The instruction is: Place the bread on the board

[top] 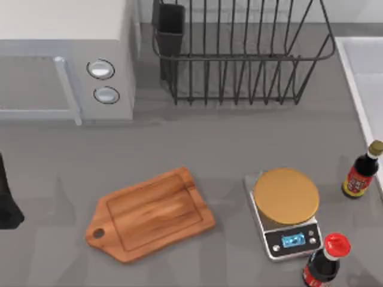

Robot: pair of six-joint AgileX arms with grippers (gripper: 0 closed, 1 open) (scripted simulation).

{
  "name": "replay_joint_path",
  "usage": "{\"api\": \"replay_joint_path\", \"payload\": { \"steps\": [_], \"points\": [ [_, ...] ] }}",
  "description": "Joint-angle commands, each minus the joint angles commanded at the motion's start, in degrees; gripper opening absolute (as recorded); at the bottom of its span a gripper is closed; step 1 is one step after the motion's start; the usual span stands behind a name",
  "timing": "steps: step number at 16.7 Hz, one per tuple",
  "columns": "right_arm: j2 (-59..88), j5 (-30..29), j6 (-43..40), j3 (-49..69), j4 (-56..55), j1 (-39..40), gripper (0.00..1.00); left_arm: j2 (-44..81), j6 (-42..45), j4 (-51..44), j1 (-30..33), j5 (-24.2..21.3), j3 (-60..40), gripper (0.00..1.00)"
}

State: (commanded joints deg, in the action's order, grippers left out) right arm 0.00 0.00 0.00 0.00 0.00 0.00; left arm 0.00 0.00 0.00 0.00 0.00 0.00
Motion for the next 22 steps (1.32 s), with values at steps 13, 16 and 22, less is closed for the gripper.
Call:
{"api": "replay_joint_path", "payload": {
  "steps": [13,16,22],
  "points": [
    [0.0,0.0,0.0,0.0,0.0,0.0,1.0,39.6,9.5,-19.4,-10.8,0.1,-29.0,1.0],
    [0.0,0.0,0.0,0.0,0.0,0.0,1.0,59.8,13.0,-29.1,-13.3,0.0,-41.4,1.0],
    [0.0,0.0,0.0,0.0,0.0,0.0,1.0,92.3,18.9,-48.8,-15.4,-0.2,-64.1,1.0]
  ]
}}
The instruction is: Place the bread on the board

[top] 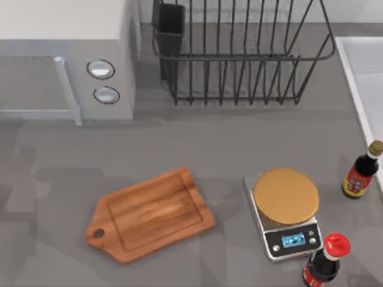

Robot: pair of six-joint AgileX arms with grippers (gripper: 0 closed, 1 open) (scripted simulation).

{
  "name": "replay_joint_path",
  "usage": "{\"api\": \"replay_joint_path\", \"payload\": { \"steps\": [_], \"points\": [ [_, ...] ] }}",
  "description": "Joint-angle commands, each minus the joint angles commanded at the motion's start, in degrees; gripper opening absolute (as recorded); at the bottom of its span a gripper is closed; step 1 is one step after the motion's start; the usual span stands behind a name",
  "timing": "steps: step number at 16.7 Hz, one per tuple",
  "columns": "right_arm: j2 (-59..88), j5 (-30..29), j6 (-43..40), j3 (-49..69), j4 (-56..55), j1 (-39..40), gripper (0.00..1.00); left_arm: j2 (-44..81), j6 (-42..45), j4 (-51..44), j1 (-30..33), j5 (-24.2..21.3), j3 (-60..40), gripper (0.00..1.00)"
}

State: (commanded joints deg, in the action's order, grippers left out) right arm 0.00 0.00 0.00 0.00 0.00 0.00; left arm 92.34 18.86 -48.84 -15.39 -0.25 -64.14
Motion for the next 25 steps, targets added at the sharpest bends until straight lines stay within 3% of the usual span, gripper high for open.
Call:
{"api": "replay_joint_path", "payload": {
  "steps": [5,11,20,25],
  "points": [
    [0.0,0.0,0.0,0.0,0.0,0.0,1.0,11.5,2.6,-10.4,0.2,0.2,-9.4,1.0],
    [0.0,0.0,0.0,0.0,0.0,0.0,1.0,11.8,2.7,-10.5,0.2,0.2,-9.5,1.0],
    [0.0,0.0,0.0,0.0,0.0,0.0,1.0,17.4,3.2,3.3,-0.3,0.2,-0.9,1.0],
    [0.0,0.0,0.0,0.0,0.0,0.0,1.0,18.3,2.9,4.4,0.1,0.2,-0.8,1.0]
  ]
}}
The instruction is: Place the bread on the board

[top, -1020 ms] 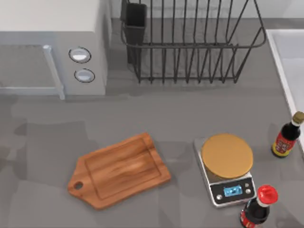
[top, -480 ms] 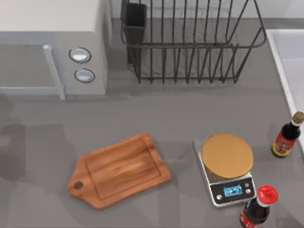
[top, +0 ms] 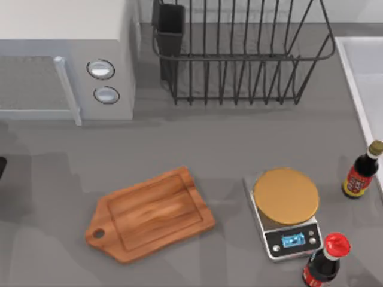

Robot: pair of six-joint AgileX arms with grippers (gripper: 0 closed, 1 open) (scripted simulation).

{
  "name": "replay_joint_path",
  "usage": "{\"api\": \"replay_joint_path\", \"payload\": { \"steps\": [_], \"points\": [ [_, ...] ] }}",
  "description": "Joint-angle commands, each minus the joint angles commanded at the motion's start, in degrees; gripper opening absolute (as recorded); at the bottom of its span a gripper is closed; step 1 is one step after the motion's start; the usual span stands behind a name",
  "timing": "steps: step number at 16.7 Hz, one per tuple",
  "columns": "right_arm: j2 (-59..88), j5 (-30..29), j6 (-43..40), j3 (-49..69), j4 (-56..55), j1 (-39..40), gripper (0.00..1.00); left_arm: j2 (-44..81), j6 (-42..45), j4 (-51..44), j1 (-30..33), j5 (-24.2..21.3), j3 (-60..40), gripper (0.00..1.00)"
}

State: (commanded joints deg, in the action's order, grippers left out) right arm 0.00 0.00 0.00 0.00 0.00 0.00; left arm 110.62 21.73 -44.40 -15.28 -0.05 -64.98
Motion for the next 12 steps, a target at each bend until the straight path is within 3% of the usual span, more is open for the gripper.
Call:
{"api": "replay_joint_path", "payload": {
  "steps": [12],
  "points": [
    [0.0,0.0,0.0,0.0,0.0,0.0,1.0,0.0,0.0,0.0,0.0,0.0,0.0,0.1]
  ]
}}
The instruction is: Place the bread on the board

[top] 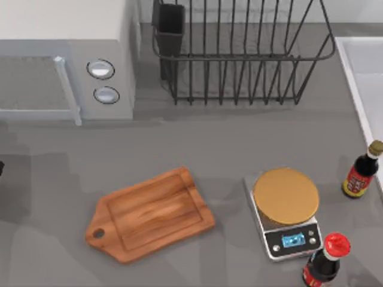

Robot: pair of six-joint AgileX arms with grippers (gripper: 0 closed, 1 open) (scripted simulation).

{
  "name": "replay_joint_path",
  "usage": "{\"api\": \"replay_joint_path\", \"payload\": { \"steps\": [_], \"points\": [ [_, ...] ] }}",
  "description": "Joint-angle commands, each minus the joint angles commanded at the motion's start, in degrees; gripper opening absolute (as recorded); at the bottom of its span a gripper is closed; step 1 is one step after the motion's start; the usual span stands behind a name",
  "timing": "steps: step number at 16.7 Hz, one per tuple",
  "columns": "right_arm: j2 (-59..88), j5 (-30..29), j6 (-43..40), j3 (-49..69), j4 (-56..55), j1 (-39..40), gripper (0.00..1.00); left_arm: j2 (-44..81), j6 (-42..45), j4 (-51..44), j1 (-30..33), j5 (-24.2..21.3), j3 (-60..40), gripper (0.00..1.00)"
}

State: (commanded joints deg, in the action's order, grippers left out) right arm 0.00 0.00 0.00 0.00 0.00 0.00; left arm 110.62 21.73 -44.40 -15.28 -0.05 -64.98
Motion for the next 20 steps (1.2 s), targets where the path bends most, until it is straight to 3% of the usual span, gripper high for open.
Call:
{"api": "replay_joint_path", "payload": {
  "steps": [2,12,20],
  "points": [
    [0.0,0.0,0.0,0.0,0.0,0.0,1.0,0.0,0.0,0.0,0.0,0.0,0.0,0.0],
    [0.0,0.0,0.0,0.0,0.0,0.0,1.0,-0.5,0.6,-0.6,-0.4,-0.4,0.1,0.0],
    [0.0,0.0,0.0,0.0,0.0,0.0,1.0,-6.6,4.4,-15.7,-2.0,-0.6,-5.9,0.0]
  ]
}}
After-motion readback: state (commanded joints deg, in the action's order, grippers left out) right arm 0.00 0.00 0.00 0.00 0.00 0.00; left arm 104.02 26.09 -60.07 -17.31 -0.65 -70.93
